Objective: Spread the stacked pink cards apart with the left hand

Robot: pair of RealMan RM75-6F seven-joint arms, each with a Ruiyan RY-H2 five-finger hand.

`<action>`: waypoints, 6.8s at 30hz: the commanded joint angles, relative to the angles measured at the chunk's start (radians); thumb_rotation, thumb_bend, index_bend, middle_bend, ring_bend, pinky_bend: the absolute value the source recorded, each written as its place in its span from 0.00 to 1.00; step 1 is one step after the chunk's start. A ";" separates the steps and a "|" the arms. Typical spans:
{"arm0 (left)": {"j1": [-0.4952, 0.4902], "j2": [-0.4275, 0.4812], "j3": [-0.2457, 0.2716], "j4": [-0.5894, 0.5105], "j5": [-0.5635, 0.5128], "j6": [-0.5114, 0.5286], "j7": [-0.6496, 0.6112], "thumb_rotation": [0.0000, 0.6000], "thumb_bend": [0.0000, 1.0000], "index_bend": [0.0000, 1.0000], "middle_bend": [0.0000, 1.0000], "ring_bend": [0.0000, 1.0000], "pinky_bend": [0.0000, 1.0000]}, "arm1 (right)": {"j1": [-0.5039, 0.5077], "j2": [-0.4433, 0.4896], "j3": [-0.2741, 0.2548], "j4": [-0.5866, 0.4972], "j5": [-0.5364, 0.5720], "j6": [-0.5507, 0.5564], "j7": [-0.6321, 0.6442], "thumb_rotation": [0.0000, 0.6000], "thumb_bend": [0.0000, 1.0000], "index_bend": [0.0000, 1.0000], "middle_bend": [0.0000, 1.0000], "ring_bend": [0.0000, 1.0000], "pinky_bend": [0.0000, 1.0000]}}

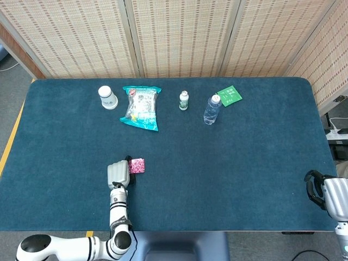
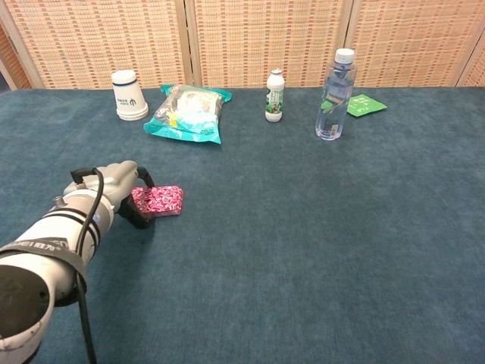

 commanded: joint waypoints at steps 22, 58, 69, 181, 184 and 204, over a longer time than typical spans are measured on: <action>0.162 0.271 0.097 -0.260 0.144 -0.007 -0.108 1.00 0.40 0.26 1.00 1.00 1.00 | 0.002 -0.010 0.000 0.000 0.006 -0.005 -0.028 1.00 0.54 0.99 0.87 0.77 0.95; 0.233 0.398 0.187 -0.126 0.201 -0.127 -0.141 1.00 0.39 0.09 1.00 1.00 1.00 | 0.002 -0.017 0.007 0.002 0.013 -0.001 -0.034 1.00 0.54 1.00 0.87 0.77 0.95; 0.178 0.389 0.148 -0.306 0.194 -0.152 -0.116 1.00 0.38 0.12 1.00 1.00 1.00 | 0.002 -0.019 0.004 0.006 0.006 0.002 -0.034 1.00 0.54 0.99 0.87 0.77 0.95; 0.033 0.087 0.037 -0.059 0.038 -0.101 -0.029 1.00 0.42 0.34 1.00 1.00 1.00 | 0.006 -0.007 -0.005 0.010 -0.004 -0.008 -0.017 1.00 0.54 0.99 0.87 0.77 0.95; 0.045 0.104 0.043 -0.083 0.054 -0.092 -0.041 1.00 0.42 0.35 1.00 1.00 1.00 | 0.007 -0.008 -0.005 0.010 -0.004 -0.008 -0.017 1.00 0.54 1.00 0.87 0.77 0.95; 0.292 0.372 0.269 -0.303 0.271 0.040 -0.205 1.00 0.42 0.37 1.00 1.00 1.00 | 0.006 -0.013 0.002 0.006 0.007 -0.003 -0.021 1.00 0.54 1.00 0.87 0.77 0.95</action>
